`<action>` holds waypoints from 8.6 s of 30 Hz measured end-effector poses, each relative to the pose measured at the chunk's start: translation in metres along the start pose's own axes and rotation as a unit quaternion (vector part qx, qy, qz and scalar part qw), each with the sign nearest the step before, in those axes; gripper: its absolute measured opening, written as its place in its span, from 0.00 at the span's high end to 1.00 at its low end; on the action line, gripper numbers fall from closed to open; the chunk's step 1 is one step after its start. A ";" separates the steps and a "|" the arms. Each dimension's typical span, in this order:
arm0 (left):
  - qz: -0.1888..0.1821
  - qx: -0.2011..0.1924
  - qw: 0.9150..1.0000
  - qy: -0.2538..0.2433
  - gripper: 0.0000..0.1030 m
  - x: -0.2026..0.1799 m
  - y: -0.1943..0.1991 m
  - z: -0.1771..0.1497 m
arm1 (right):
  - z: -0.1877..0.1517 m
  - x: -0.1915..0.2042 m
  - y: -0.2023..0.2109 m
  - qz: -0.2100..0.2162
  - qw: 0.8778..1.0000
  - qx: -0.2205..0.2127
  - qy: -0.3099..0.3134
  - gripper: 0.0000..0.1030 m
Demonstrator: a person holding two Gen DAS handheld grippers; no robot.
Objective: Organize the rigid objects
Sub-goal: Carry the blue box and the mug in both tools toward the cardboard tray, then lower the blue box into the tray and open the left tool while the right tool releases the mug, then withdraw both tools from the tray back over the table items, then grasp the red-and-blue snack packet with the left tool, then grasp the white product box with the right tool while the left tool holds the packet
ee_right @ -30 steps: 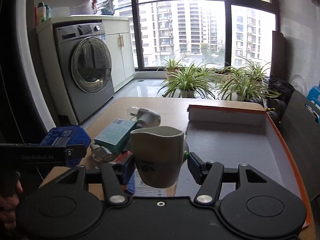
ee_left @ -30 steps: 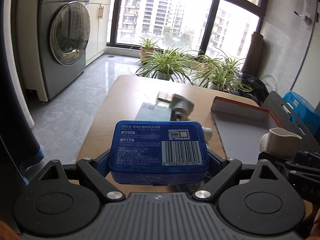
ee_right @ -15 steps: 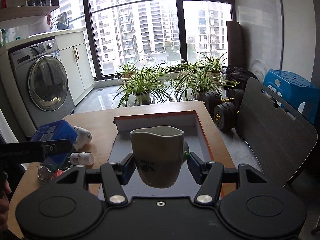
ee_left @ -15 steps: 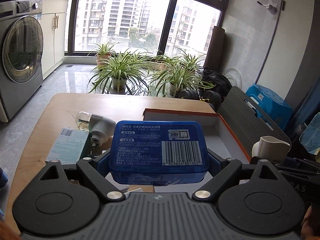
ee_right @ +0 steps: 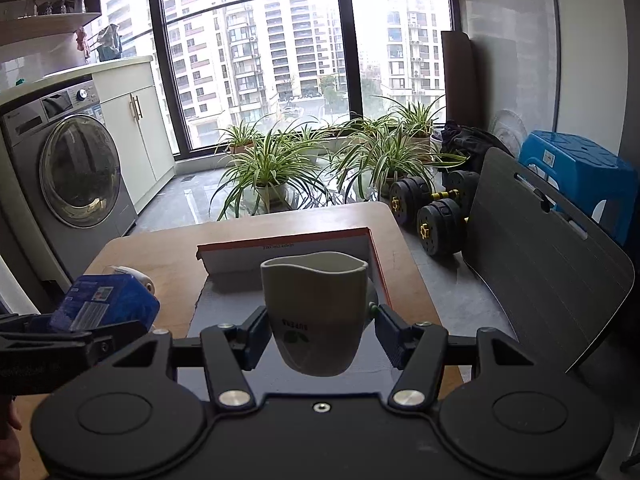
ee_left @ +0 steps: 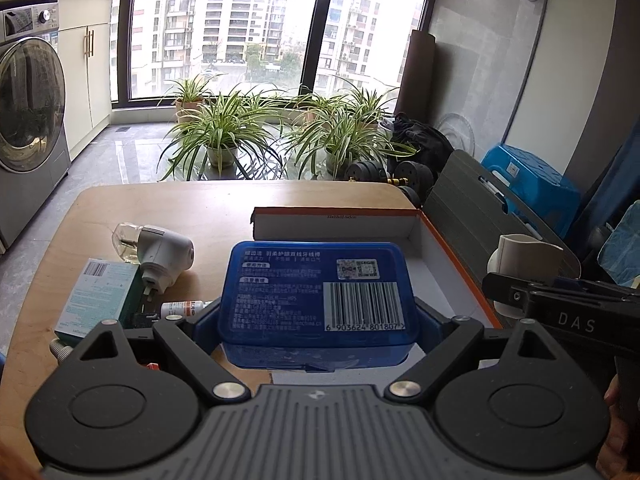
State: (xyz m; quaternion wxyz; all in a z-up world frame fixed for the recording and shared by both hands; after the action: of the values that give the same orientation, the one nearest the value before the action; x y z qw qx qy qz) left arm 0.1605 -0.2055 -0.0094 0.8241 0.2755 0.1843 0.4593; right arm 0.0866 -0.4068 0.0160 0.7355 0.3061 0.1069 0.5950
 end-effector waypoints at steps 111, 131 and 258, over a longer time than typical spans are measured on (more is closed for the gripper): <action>-0.006 0.056 0.998 0.009 0.01 -0.023 -0.099 0.021 | 0.052 -0.010 -0.076 0.008 1.000 0.007 0.000 0.22; 0.059 0.059 0.996 0.017 0.00 0.007 0.001 -0.003 | 0.006 0.014 0.012 -0.014 1.000 0.007 -0.003 0.11; 0.124 0.074 0.989 0.034 0.41 0.111 0.007 -0.113 | -0.119 0.139 -0.016 0.084 0.984 0.141 0.076 0.05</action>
State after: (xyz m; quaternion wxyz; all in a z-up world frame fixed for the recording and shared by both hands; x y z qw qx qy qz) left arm 0.1497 -0.0756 -0.0989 0.7310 0.3410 0.2102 0.5524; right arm 0.0753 -0.2399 -0.0584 0.6219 0.3684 0.2189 0.6555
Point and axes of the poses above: each gripper's, at about its wrist camera, not at the fingertips, and y roughly against the way its jaws point, x to its left, z to its top, the point moved 9 cm from there along -y, roughly the way its jaws point, and after that the axes turned 7 degrees about -y, right-handed, at the moved point
